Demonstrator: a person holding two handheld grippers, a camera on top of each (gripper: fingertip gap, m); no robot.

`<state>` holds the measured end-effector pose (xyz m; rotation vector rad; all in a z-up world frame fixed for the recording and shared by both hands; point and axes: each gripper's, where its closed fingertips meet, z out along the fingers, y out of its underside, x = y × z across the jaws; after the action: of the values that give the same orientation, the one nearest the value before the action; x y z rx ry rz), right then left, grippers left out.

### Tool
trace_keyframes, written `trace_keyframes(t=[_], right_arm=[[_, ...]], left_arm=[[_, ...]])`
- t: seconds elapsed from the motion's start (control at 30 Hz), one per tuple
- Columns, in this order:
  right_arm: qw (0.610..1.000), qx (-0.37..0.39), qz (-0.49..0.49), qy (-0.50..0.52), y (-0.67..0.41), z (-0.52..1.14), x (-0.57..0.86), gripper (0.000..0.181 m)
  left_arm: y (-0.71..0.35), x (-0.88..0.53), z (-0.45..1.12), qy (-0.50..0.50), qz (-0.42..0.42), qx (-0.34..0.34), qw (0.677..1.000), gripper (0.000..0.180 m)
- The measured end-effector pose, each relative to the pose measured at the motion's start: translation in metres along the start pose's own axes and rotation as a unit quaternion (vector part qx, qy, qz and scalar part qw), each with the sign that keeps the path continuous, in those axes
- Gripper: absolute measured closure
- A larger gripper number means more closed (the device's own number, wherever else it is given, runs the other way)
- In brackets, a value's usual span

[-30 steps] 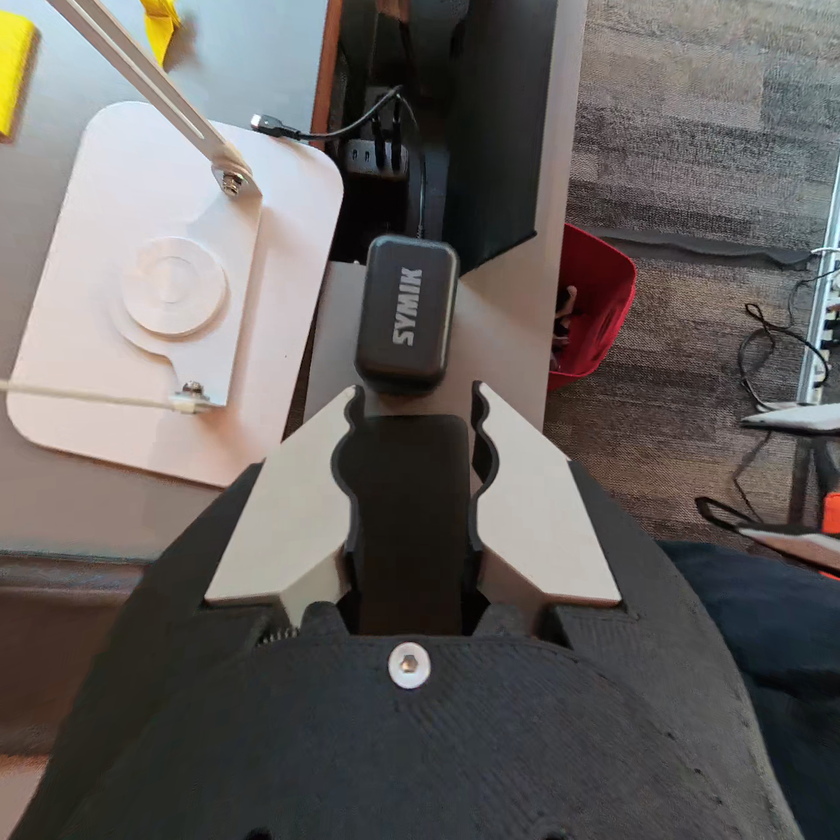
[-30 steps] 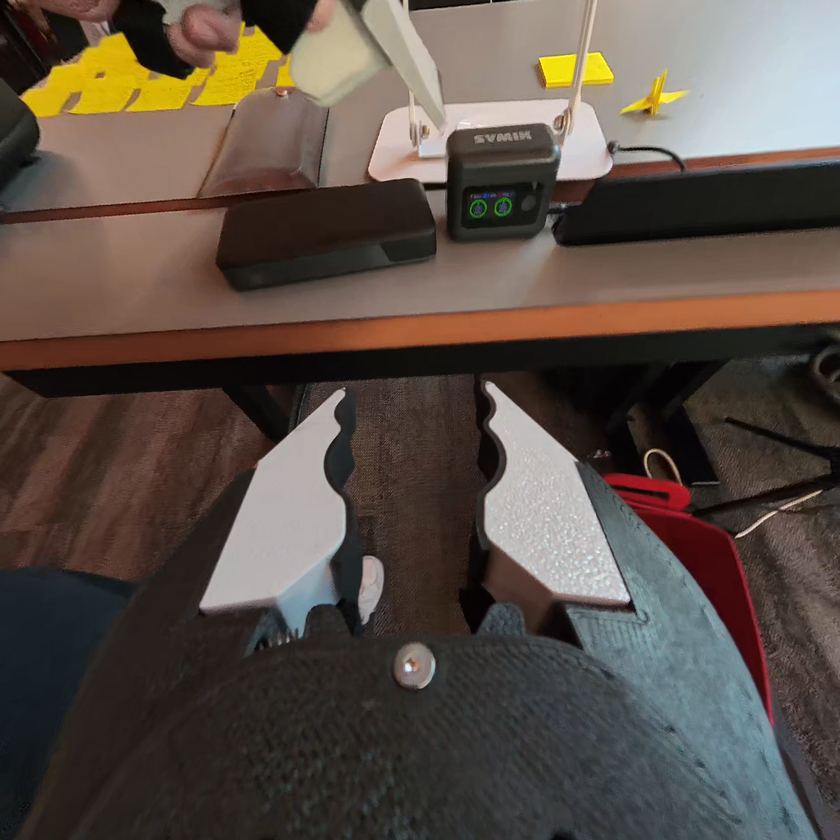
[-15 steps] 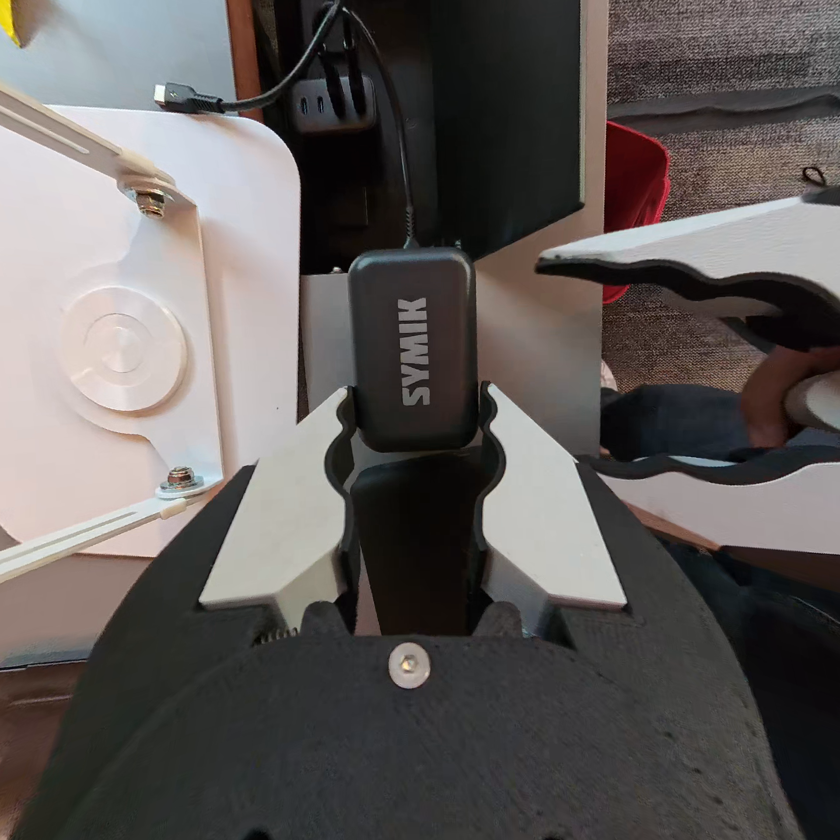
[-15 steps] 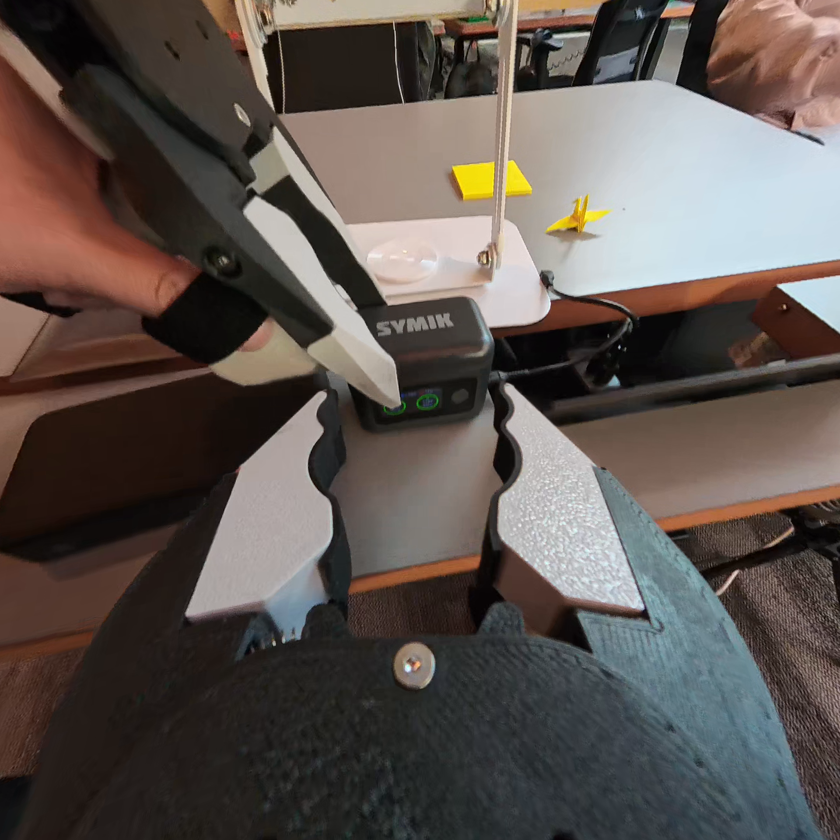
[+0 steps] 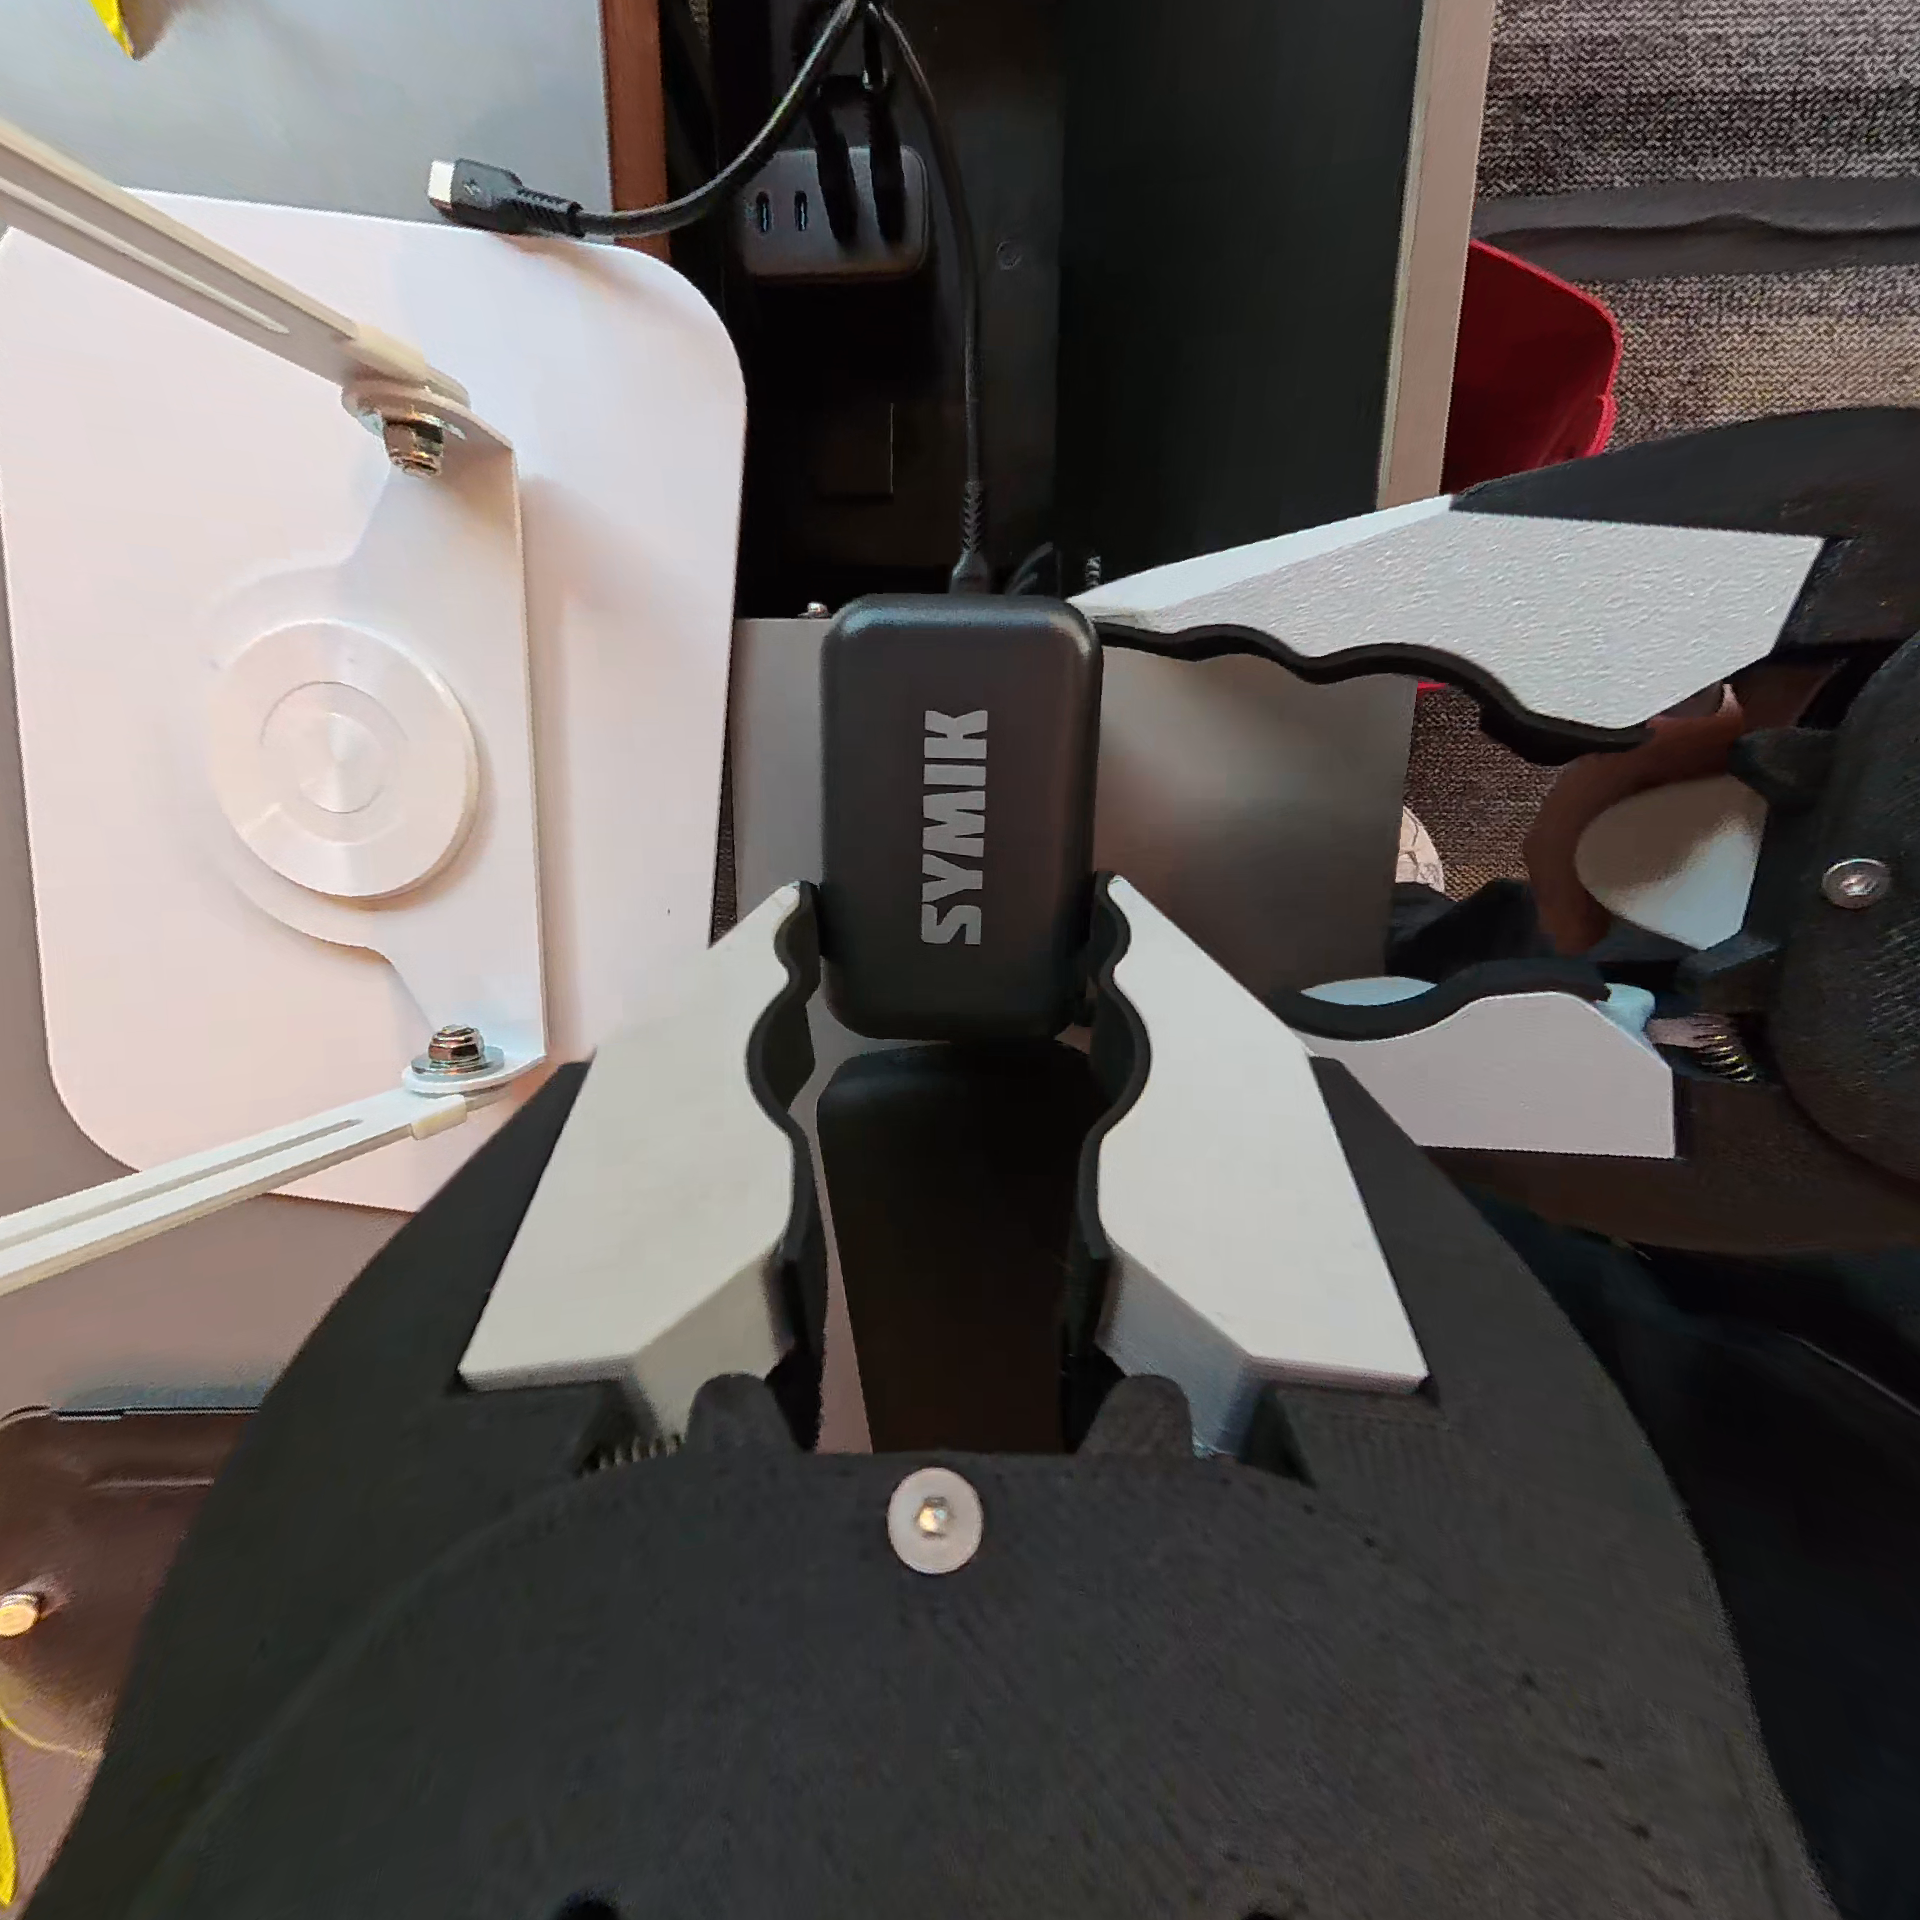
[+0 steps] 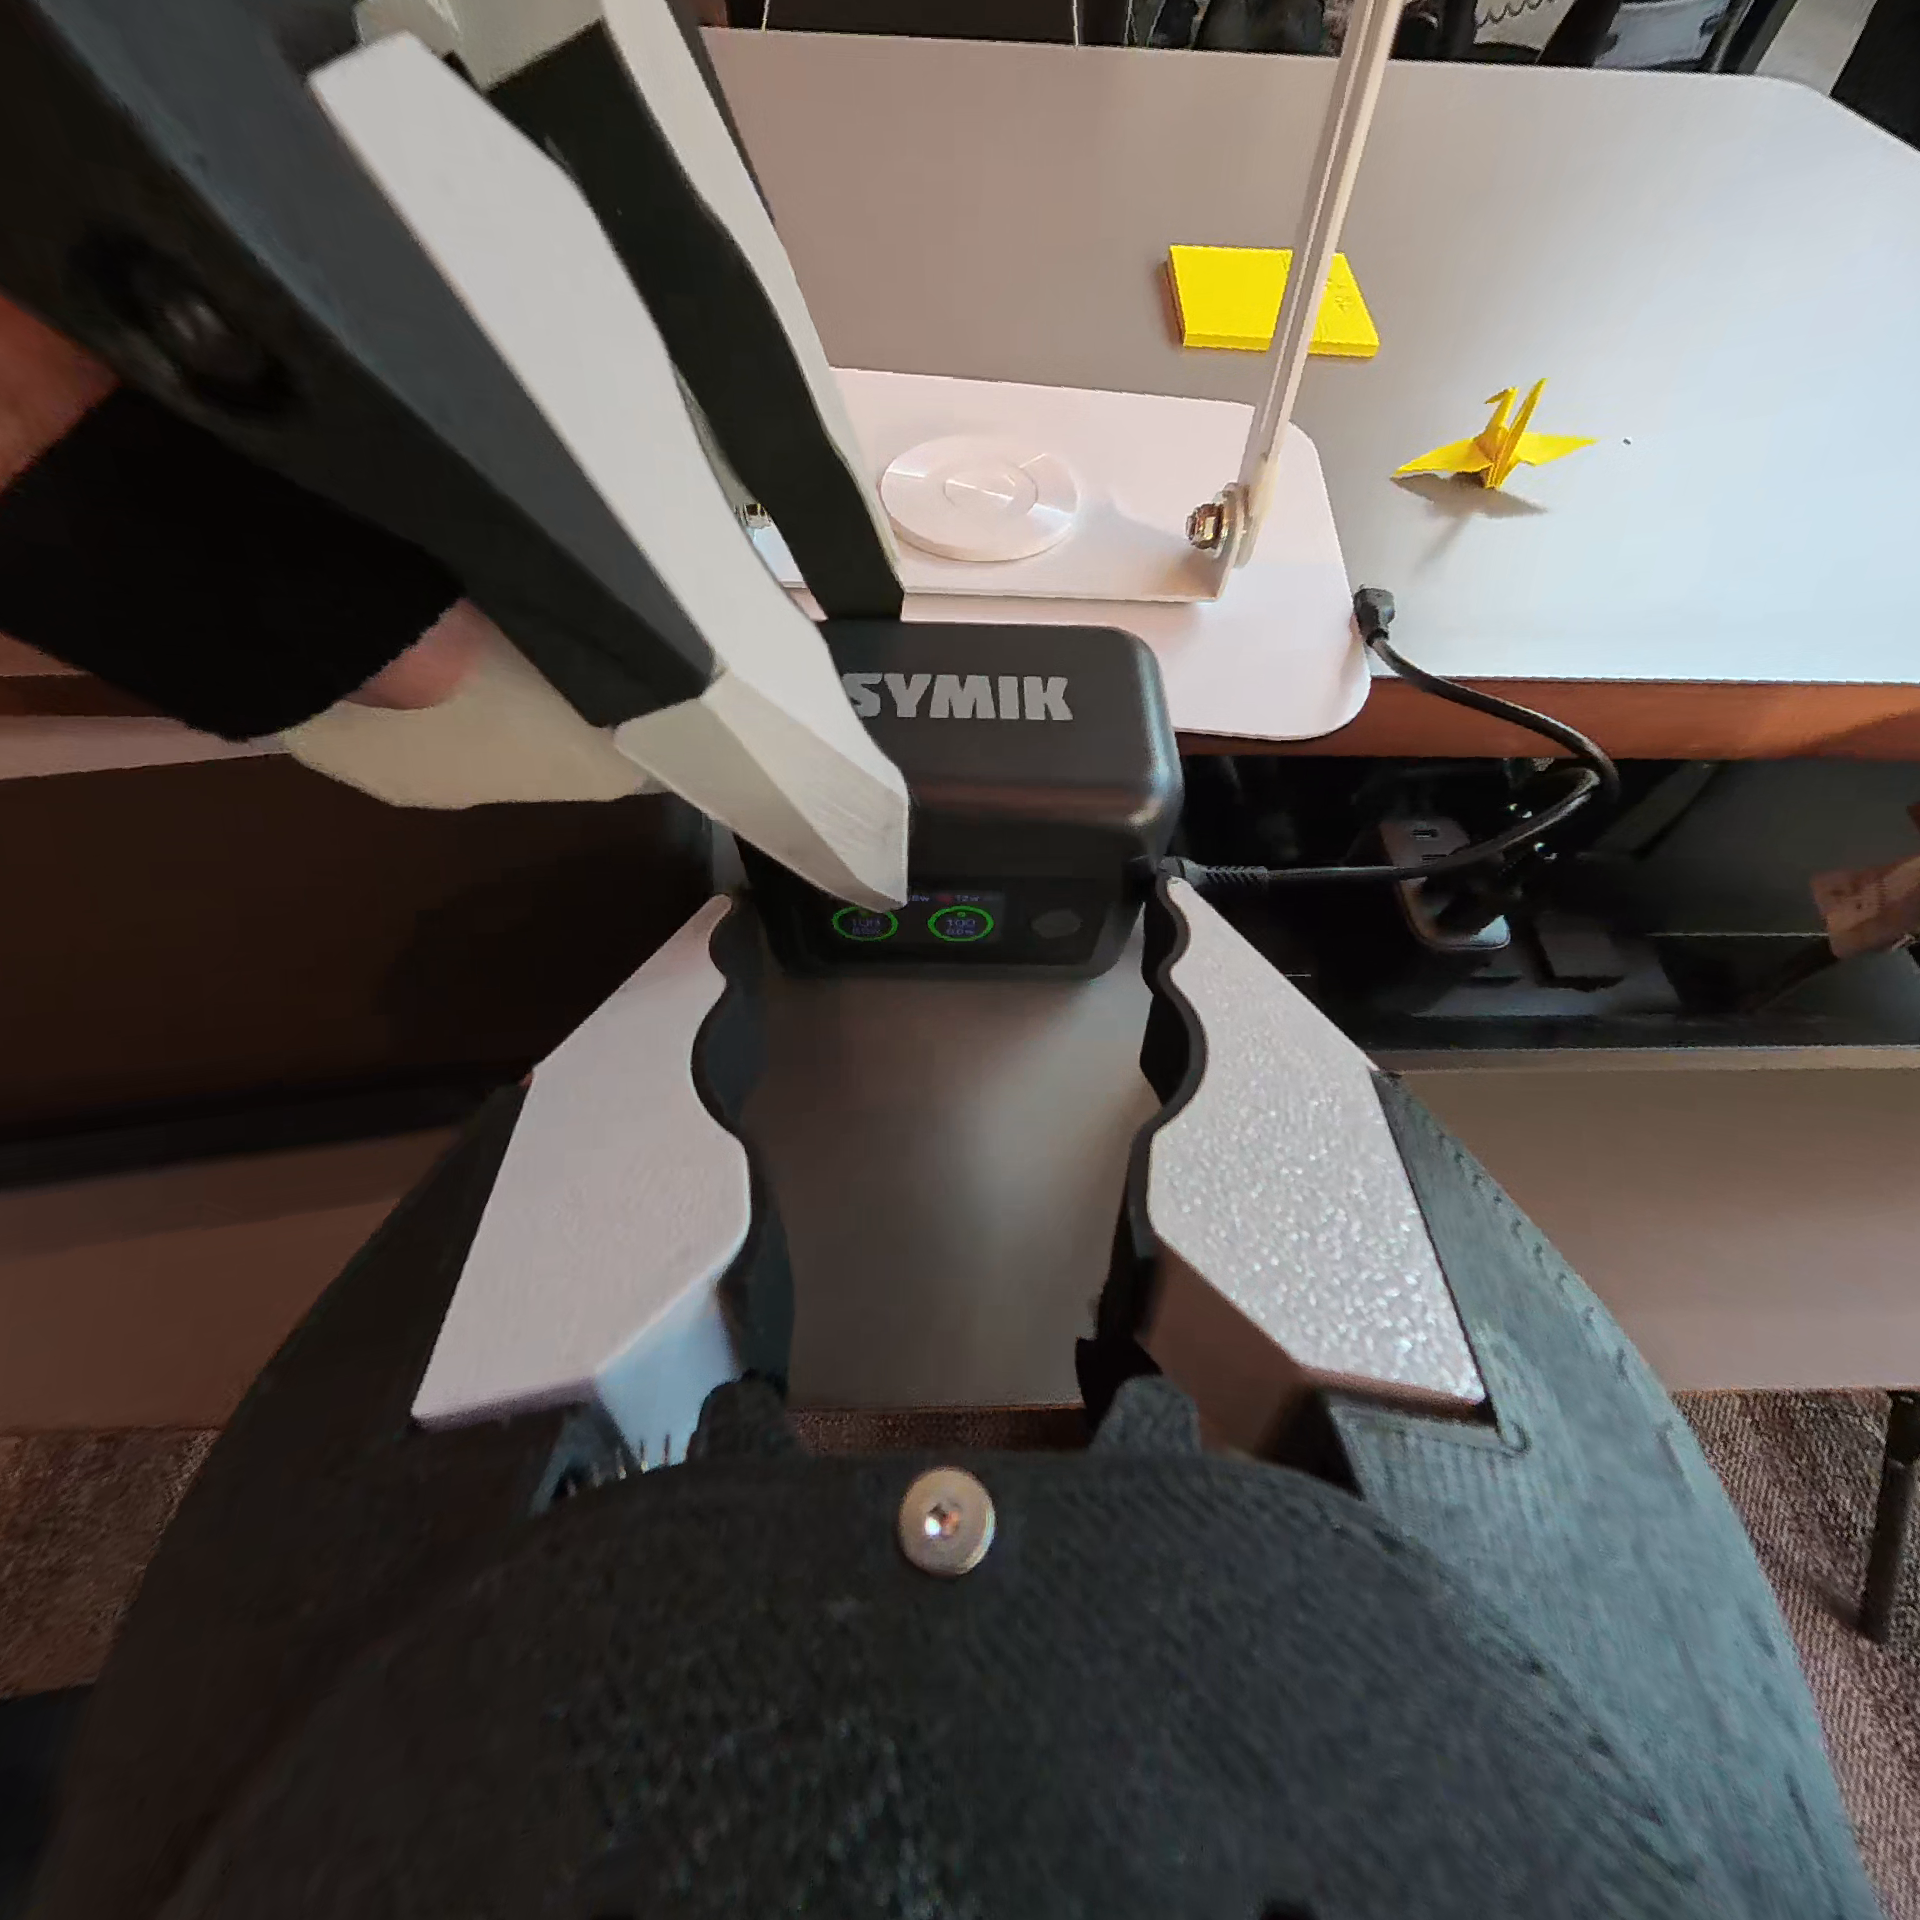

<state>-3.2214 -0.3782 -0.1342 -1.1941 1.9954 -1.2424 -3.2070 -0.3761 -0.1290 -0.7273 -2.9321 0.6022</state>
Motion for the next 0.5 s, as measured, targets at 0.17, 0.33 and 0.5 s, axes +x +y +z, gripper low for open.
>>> trace_keyframes(t=[0.17,0.33,0.5], right_arm=[[1.0,0.002,0.026,0.003,-0.0007,0.0029,-0.0009,0.104],[1.0,0.016,0.025,0.001,-0.0005,0.0028,-0.0011,0.104],[0.999,0.021,0.024,0.001,-0.0006,0.0027,-0.002,0.104]], left_arm=[[0.0012,0.0005,-0.001,-0.002,-0.005,-0.016,1.0,0.129],[0.0016,0.001,-0.0013,0.01,-0.014,-0.021,1.0,0.13],[0.0023,0.0018,-0.0028,0.036,-0.029,-0.024,0.999,0.129]])
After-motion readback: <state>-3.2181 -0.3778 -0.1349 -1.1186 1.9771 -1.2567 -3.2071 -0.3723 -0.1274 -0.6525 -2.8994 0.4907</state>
